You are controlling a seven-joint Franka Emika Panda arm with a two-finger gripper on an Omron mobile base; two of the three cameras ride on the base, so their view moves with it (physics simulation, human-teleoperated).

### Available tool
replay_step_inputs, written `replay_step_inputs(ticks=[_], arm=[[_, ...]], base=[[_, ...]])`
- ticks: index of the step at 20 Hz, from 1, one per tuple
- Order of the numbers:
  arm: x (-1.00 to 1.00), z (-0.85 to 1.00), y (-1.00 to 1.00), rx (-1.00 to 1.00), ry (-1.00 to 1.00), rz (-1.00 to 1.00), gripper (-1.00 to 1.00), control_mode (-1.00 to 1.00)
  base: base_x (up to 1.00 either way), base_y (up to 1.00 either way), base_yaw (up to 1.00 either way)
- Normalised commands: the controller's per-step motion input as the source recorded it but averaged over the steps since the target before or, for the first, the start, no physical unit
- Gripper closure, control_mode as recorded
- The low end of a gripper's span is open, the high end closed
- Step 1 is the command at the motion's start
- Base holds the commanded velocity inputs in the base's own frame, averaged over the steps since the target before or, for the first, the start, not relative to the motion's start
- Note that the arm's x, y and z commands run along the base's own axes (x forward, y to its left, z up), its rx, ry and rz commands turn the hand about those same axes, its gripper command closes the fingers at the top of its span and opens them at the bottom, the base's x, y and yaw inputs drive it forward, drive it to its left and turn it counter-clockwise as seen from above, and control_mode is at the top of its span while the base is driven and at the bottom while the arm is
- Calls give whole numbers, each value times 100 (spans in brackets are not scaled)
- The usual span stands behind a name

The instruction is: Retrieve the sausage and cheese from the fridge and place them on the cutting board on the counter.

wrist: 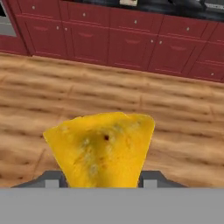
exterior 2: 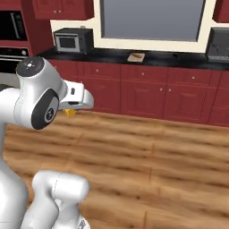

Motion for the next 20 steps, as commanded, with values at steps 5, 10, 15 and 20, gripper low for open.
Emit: replay_step_inputs(ticks=[5,10,15,20], arm=[[0,0,0,0,0,0,100,100],[0,0,0,0,0,0,100,100],[0,0,0,0,0,0,100,100],[0,0,0,0,0,0,100,100]], base=[[100,-5,6],[100,-14,3],[100,-13,1],[100,-5,0]])
